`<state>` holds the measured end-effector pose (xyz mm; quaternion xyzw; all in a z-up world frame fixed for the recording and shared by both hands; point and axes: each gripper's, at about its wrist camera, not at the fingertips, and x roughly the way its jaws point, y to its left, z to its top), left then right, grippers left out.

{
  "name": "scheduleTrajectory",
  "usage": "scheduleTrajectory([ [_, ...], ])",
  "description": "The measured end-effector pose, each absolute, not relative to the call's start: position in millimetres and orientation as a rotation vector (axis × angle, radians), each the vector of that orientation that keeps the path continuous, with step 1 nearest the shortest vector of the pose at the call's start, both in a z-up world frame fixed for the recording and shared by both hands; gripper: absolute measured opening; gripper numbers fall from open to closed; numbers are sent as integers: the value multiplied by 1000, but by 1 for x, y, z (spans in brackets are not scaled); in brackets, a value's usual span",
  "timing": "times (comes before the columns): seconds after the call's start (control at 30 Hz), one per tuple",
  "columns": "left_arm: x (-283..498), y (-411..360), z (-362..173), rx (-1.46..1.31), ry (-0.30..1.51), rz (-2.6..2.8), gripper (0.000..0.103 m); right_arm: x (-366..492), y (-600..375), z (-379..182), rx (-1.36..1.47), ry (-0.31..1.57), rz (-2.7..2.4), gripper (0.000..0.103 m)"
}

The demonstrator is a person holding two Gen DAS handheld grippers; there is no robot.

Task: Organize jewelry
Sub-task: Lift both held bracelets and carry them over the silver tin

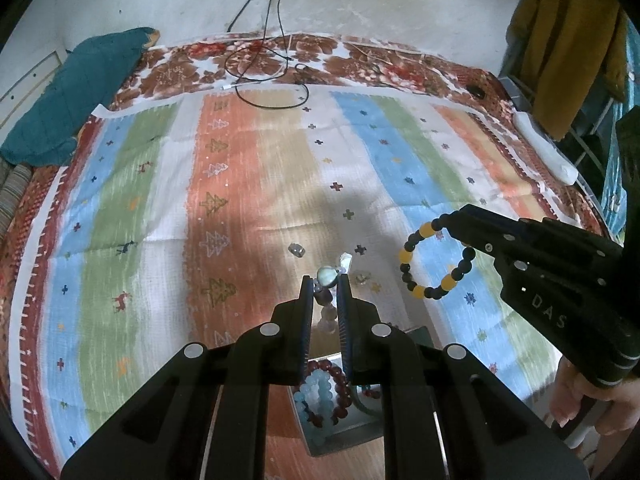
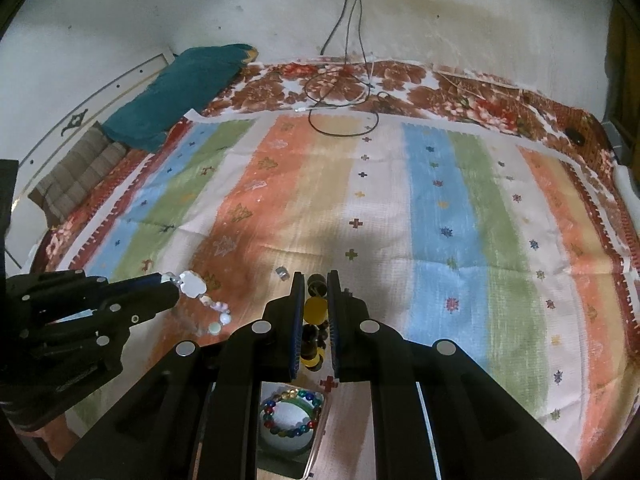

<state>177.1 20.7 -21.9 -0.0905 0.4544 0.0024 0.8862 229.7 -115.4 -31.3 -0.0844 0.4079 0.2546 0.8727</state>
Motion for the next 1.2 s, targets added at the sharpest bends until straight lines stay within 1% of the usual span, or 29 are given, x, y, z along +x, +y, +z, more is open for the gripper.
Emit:
scheduleTrajectory([
  [0.63, 140, 8, -12, -177, 894, 6, 11, 197, -126, -21, -171, 820, 564, 12],
  [1.2, 117, 2, -15, -181, 885, 1, 11, 167, -131, -29, -196, 841, 585, 12],
])
